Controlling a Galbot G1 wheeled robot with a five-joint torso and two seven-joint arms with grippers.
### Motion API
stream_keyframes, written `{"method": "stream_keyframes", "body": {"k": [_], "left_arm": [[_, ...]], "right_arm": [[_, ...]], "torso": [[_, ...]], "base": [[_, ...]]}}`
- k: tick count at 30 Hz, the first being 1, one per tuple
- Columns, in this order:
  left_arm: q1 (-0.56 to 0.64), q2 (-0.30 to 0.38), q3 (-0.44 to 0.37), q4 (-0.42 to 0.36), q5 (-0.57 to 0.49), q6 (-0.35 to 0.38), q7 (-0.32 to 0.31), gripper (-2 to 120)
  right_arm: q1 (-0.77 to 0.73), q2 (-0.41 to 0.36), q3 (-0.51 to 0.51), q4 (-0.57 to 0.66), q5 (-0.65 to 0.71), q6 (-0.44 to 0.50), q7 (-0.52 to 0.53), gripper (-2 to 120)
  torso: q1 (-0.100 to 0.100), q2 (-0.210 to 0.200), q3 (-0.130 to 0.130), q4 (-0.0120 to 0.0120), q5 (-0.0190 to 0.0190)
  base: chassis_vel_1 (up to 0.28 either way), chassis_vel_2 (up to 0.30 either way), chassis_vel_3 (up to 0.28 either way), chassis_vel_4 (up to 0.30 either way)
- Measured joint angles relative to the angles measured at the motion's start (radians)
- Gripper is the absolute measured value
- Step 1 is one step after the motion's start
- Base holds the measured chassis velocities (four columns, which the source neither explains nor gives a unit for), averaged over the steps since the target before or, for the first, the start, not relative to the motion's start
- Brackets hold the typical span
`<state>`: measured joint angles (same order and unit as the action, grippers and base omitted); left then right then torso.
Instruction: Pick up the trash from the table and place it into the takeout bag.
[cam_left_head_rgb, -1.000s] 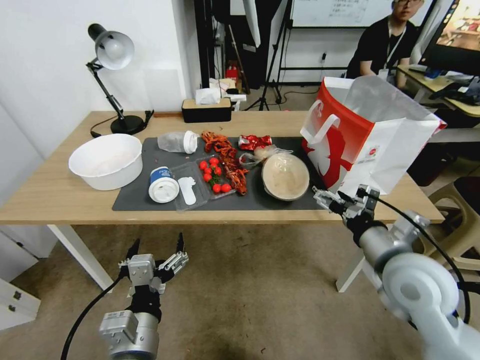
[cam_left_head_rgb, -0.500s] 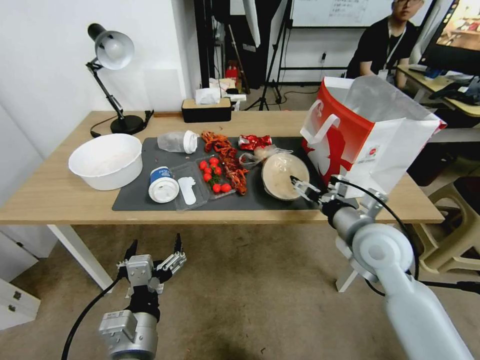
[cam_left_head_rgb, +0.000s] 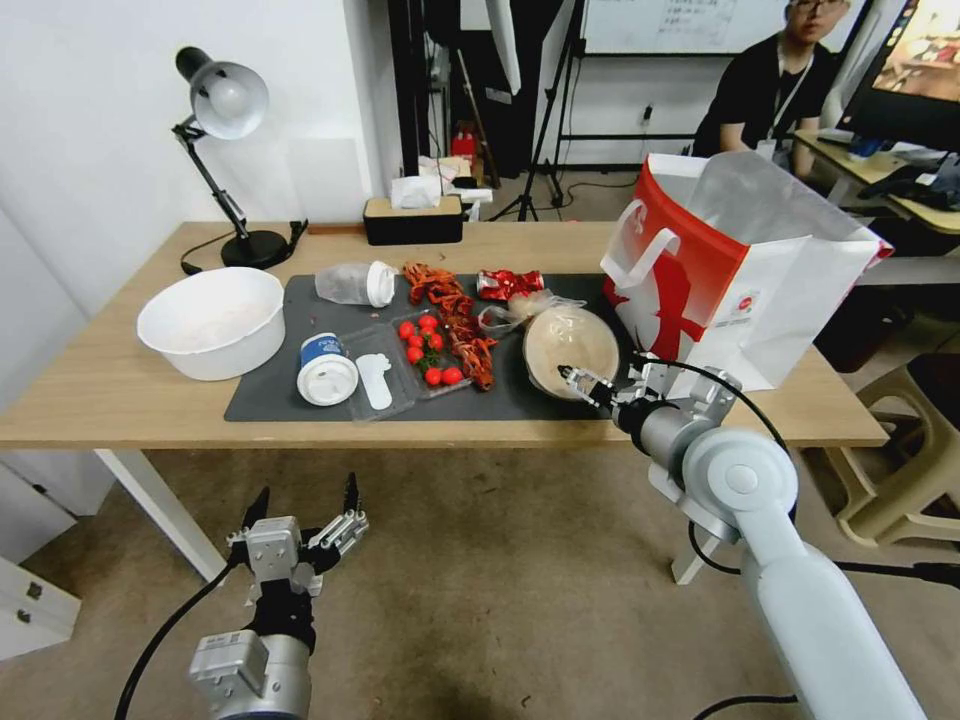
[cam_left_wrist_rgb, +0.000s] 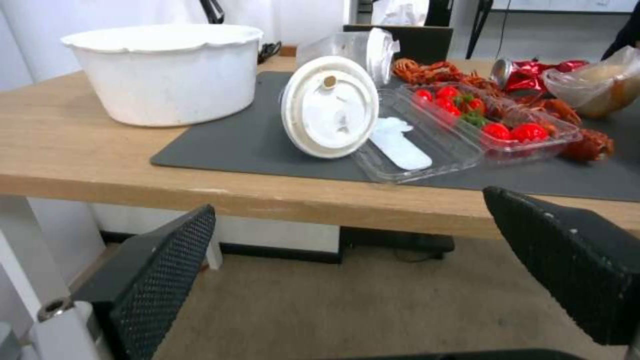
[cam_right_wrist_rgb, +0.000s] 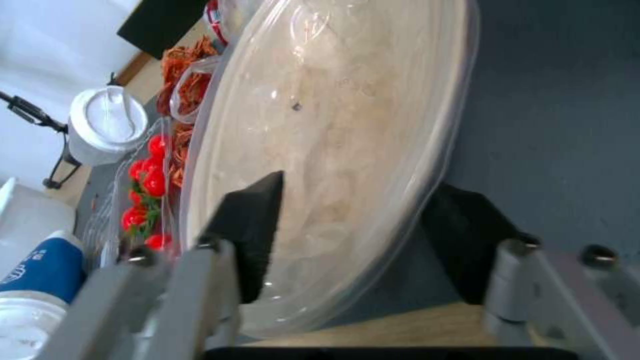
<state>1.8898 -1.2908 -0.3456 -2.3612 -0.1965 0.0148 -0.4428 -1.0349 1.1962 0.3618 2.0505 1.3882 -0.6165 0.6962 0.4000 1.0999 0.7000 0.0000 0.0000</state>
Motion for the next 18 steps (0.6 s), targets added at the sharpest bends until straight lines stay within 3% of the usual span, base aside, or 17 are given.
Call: {"method": "stream_keyframes", "body": {"k": [8, 12, 14, 18], "left_arm": [[0.001, 0.001, 0.0, 0.0, 0.0, -0.007, -0.006, 100], [0.001, 0.001, 0.0, 0.0, 0.0, -0.008, -0.008, 100], [0.002, 0.001, 0.0, 0.0, 0.0, -0.01, -0.009, 100], [0.003, 0.002, -0.003, -0.002, 0.0, -0.014, -0.014, 100]], "right_arm": [[-0.002, 0.004, 0.003, -0.005, -0.006, 0.013, 0.003, 25], [-0.004, 0.005, 0.002, -0.006, -0.012, 0.015, -0.002, 22], [-0.006, 0.006, 0.002, -0.006, -0.02, 0.016, -0.008, 7], [-0.013, 0.008, -0.002, -0.006, -0.051, 0.026, -0.038, 0]], "torso": [[0.0, 0.0, 0.0, 0.0, 0.0001], [0.0, 0.0, 0.0, 0.0, 0.0001], [0.0, 0.0, 0.0, 0.0, 0.0], [0.0, 0.0, 0.0, 0.0, 0.0]], "base": [[0.0, 0.0, 0.0, 0.0], [0.0, 0.0, 0.0, 0.0], [0.0, 0.0, 0.0, 0.0], [0.0, 0.0, 0.0, 0.0]]}}
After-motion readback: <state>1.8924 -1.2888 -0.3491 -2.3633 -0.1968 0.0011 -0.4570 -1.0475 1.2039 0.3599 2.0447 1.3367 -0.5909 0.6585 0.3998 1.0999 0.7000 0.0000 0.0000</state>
